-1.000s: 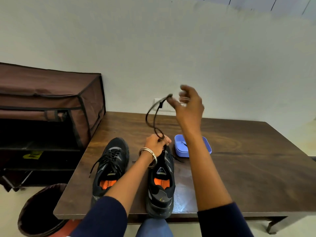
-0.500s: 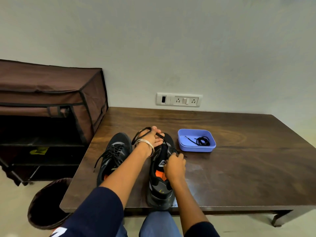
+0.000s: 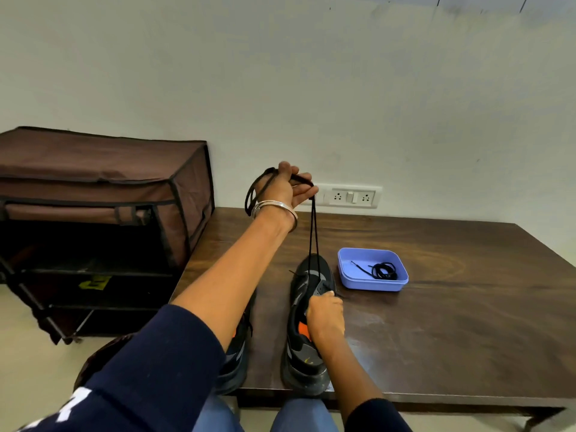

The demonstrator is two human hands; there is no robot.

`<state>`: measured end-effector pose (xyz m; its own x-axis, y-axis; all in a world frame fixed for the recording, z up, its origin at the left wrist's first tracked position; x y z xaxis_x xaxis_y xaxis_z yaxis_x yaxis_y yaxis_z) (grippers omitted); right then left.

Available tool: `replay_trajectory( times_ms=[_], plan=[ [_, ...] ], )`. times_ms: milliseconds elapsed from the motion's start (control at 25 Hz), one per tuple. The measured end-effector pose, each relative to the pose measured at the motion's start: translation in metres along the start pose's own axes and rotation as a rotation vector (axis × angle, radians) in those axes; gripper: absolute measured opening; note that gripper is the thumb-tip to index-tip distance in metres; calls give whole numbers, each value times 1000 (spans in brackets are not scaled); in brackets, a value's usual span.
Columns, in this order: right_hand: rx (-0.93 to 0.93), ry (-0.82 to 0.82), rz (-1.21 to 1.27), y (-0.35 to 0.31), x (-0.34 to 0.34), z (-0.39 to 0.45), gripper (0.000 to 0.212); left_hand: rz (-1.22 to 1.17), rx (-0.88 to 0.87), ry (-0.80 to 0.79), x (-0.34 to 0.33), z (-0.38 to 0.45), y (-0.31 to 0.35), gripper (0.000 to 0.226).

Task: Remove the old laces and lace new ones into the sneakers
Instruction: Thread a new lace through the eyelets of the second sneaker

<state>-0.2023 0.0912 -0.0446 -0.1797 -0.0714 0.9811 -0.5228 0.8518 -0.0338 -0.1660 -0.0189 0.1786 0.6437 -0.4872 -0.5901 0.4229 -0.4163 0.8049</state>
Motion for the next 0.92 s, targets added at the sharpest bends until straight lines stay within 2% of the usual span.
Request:
replay_trajectory(
  times_ms=[80, 160, 320, 480, 560, 720, 920],
  plan=[
    [1, -7, 8, 0, -1, 0, 43, -38, 14, -57, 0, -2, -2, 32],
    [-13, -41, 38, 1, 1, -3, 43, 95, 65, -83, 12, 0, -14, 32],
    [0, -64, 112, 6, 5, -5, 53, 993, 35, -158, 45, 9, -45, 29],
    [-17, -14, 192, 6, 9, -9, 48, 1436, 36, -474, 55, 12, -100, 18],
    [-8, 14, 211, 7, 11, -12, 45, 1720, 25, -544, 57, 11, -130, 22],
    [-2, 29, 256, 8, 10, -11, 40, 2110, -123, -492, 52, 10, -162, 35],
    [-58, 1, 293, 12, 5, -10, 50, 2252, -212, -445, 45, 9, -160, 35]
  ],
)
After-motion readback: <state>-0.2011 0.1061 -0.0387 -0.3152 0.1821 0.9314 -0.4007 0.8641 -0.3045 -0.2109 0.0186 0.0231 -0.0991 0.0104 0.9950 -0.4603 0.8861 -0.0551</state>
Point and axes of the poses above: each hand's wrist, its own z-axis towards the middle knuckle, its own x-axis out of the back of the hand, y = z × x, the point moved 4 cm from there along z, towards the middle knuckle, and after that the axes turned 2 degrees about -y, right-handed, at the moved point
